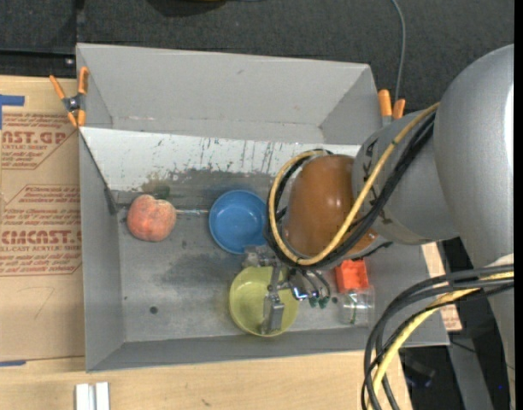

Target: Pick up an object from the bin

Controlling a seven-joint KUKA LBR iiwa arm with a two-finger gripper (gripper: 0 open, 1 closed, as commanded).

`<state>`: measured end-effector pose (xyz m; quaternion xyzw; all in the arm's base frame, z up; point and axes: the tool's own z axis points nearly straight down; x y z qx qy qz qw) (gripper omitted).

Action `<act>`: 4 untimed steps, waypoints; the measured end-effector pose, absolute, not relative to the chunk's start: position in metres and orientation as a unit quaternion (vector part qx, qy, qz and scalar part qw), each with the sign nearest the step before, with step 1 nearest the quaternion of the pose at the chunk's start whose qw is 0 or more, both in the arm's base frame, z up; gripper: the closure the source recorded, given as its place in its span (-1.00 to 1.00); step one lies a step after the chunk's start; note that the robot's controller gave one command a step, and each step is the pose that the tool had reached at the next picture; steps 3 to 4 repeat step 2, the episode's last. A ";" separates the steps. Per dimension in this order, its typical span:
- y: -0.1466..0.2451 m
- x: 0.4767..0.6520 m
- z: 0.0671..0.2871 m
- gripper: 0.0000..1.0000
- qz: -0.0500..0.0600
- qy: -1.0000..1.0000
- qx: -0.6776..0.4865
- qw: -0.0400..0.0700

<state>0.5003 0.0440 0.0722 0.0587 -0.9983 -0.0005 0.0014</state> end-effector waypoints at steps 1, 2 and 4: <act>0.066 0.507 0.070 -1.00 -0.001 -0.962 -0.274 -0.001; 0.050 0.505 0.073 1.00 -0.001 -1.000 0.025 -0.007; 0.050 0.505 0.073 1.00 -0.001 -1.000 0.025 -0.007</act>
Offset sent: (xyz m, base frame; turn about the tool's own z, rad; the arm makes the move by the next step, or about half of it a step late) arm 0.0000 0.0000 0.0000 0.0000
